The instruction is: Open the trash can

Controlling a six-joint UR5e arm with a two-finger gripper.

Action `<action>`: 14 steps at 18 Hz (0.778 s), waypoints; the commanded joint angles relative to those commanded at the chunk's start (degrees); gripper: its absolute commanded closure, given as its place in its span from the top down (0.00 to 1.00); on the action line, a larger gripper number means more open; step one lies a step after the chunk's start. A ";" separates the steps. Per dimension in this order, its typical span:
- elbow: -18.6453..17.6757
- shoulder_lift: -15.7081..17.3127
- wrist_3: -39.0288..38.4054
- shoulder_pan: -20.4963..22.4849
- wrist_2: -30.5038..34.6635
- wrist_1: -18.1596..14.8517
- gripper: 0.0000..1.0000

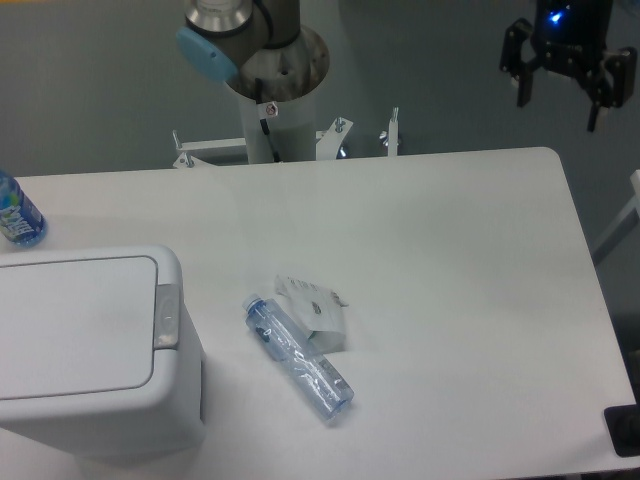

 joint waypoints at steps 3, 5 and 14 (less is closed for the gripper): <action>-0.09 0.09 -3.16 -1.94 0.00 0.00 1.00; -0.09 0.09 -8.42 -3.51 -0.09 0.09 1.00; -2.28 -0.35 -31.02 -12.57 -0.09 9.75 1.00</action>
